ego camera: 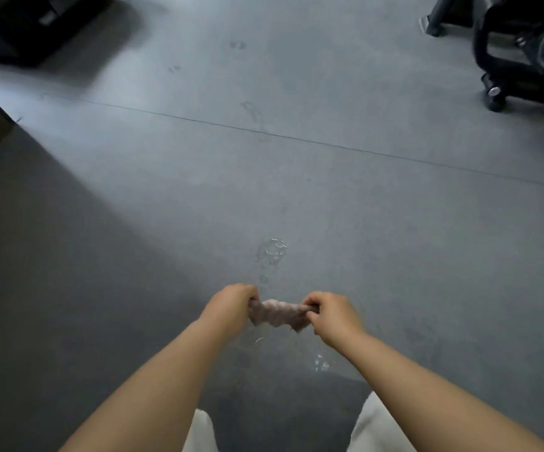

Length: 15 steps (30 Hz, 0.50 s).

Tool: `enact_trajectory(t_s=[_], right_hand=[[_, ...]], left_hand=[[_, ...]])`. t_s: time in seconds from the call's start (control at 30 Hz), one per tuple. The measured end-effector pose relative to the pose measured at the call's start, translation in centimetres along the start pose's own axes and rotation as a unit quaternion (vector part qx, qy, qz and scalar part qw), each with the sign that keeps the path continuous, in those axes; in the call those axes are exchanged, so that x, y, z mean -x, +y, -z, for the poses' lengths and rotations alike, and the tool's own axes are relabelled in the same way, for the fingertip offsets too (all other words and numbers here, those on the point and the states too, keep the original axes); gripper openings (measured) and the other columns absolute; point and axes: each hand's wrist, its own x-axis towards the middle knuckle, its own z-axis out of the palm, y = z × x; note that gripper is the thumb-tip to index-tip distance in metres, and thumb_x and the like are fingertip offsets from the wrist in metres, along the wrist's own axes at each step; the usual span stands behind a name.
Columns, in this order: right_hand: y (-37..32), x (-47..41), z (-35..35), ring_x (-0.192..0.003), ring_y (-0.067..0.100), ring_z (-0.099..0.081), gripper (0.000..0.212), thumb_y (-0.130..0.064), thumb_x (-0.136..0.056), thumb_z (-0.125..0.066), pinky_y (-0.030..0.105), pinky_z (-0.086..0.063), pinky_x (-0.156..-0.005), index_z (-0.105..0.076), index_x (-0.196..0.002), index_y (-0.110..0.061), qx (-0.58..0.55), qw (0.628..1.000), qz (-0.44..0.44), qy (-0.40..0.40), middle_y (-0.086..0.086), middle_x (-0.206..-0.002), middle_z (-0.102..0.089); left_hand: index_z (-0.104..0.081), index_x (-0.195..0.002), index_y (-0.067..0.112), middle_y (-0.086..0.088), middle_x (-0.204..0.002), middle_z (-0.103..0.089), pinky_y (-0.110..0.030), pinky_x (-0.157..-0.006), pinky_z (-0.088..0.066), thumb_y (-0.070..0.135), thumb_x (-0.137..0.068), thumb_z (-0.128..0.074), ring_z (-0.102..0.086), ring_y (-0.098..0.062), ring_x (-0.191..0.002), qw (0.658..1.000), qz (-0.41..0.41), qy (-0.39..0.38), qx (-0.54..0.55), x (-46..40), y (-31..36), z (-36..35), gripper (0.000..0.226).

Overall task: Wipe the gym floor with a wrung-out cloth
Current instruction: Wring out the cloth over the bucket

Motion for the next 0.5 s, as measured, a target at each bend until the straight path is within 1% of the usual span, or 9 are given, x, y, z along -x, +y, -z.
enact_trajectory(t_s=[0.07, 0.13, 0.2, 0.27, 0.33, 0.4, 0.43, 0.5], right_hand=[[2.4, -3.4, -2.4, -0.079, 0.023, -0.067, 0.018, -0.009, -0.084, -0.058, 0.027, -0.050, -0.070, -0.070, -0.086, -0.022, -0.015, 1.000, -0.004, 0.012, 0.004, -0.086, -0.072], [4.8, -6.4, -4.7, -0.074, 0.024, -0.068, 0.023, -0.007, -0.082, -0.059, 0.032, -0.054, -0.070, -0.063, -0.071, -0.028, -0.032, 0.999, -0.002, 0.024, 0.004, -0.082, -0.071], [7.1, -9.0, -7.0, -0.065, 0.022, -0.067, 0.031, -0.006, -0.080, -0.060, 0.036, -0.056, -0.069, -0.055, -0.062, -0.029, -0.051, 0.998, -0.001, 0.039, 0.003, -0.074, -0.070], [8.4, -10.7, -8.5, -0.057, 0.017, -0.065, 0.031, -0.004, -0.081, -0.058, 0.034, -0.056, -0.064, -0.054, -0.062, -0.028, -0.061, 0.997, -0.010, 0.049, 0.001, -0.066, -0.066], [9.4, -11.4, -9.9, -0.058, 0.017, -0.066, 0.030, -0.004, -0.082, -0.057, 0.032, -0.055, -0.060, -0.055, -0.062, -0.026, -0.079, 0.995, -0.009, 0.057, -0.001, -0.062, -0.063], [9.7, -11.4, -10.7, -0.061, 0.020, -0.068, 0.031, -0.002, -0.082, -0.056, 0.034, -0.056, -0.062, -0.055, -0.061, -0.024, -0.106, 0.991, -0.008, 0.076, 0.002, -0.062, -0.064], [9.5, -11.0, -10.9, -0.060, 0.020, -0.067, 0.031, 0.000, -0.081, -0.056, 0.035, -0.057, -0.062, -0.054, -0.060, -0.023, -0.117, 0.990, -0.006, 0.081, 0.003, -0.063, -0.064], [9.4, -9.2, -11.2, -0.053, 0.016, -0.063, 0.032, 0.002, -0.081, -0.054, 0.029, -0.055, -0.054, -0.054, -0.060, -0.022, -0.129, 0.989, 0.004, 0.073, 0.003, -0.060, -0.062]], left_hand=[[-0.062, -0.103, 0.020, -0.001, -0.107, -0.062, -0.029, -0.073, -0.043, 0.003, -0.084, -0.049, -0.057, -0.024, -0.101, 1.000, 0.015, -0.002, -0.022, -3.1, -0.8, -2.9, 0.028], [-0.063, -0.101, 0.019, -0.003, -0.105, -0.061, -0.031, -0.075, -0.046, 0.003, -0.084, -0.051, -0.058, -0.024, -0.097, 0.999, 0.031, -0.008, -0.016, -5.8, -1.3, -5.4, 0.026], [-0.062, -0.089, 0.018, -0.005, -0.094, -0.059, -0.030, -0.071, -0.046, -0.001, -0.082, -0.052, -0.056, -0.023, -0.087, 0.999, 0.039, 0.009, 0.016, -8.0, -2.0, -8.0, 0.023], [-0.052, -0.071, 0.021, -0.006, -0.088, -0.057, -0.032, -0.069, -0.047, -0.005, -0.080, -0.051, -0.053, -0.022, -0.081, 0.997, 0.042, 0.039, 0.048, -9.1, -2.4, -9.7, 0.028], [-0.046, -0.065, 0.022, -0.007, -0.088, -0.056, -0.034, -0.071, -0.048, -0.007, -0.080, -0.051, -0.052, -0.022, -0.081, 0.995, 0.039, 0.068, 0.056, -9.2, -2.5, -11.4, 0.033], [-0.051, -0.069, 0.019, -0.008, -0.087, -0.056, -0.035, -0.071, -0.047, -0.007, -0.081, -0.053, -0.054, -0.023, -0.082, 0.992, 0.054, 0.094, 0.070, -8.5, -2.4, -12.6, 0.029], [-0.057, -0.074, 0.016, -0.008, -0.087, -0.055, -0.035, -0.070, -0.046, -0.005, -0.081, -0.055, -0.056, -0.025, -0.084, 0.990, 0.068, 0.099, 0.072, -7.6, -2.2, -13.0, 0.022], [-0.063, -0.085, 0.014, -0.007, -0.087, -0.057, -0.034, -0.070, -0.047, 0.002, -0.078, -0.065, -0.060, -0.027, -0.090, 0.988, 0.090, 0.104, 0.070, -5.6, -1.7, -13.8, 0.014]])
